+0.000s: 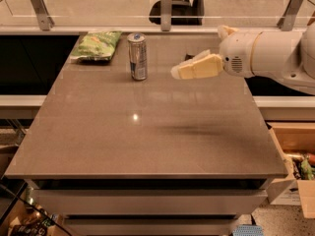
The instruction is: Pick redbull can
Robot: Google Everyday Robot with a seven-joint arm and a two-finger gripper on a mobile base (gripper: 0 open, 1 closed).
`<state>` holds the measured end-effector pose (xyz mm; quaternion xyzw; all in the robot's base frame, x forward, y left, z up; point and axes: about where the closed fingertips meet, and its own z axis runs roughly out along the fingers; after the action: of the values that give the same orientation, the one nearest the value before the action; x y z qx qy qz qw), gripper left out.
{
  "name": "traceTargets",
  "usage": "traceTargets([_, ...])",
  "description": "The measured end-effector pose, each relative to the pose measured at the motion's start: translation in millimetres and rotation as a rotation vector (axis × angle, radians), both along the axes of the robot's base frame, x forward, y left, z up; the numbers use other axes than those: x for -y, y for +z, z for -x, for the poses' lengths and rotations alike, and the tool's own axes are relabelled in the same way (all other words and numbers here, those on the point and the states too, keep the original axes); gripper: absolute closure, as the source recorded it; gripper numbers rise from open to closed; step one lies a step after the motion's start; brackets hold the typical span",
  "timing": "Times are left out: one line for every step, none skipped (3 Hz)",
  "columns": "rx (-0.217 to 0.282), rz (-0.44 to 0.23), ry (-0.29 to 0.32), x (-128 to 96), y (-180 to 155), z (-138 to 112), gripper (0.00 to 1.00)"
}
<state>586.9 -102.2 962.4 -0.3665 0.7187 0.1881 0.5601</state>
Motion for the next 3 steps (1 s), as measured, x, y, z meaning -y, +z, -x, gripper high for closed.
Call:
traceTargets([-0.006,-0.029,0.03,-17.0,-6.8,-7.8,0.0])
traceTargets([-0.013,-0.051,0.054,-31.9,-11.8,-19.4,0.0])
traceTargets([-0.023,-0.068,0.069,-44.2,-17.1,-35.9,0.0])
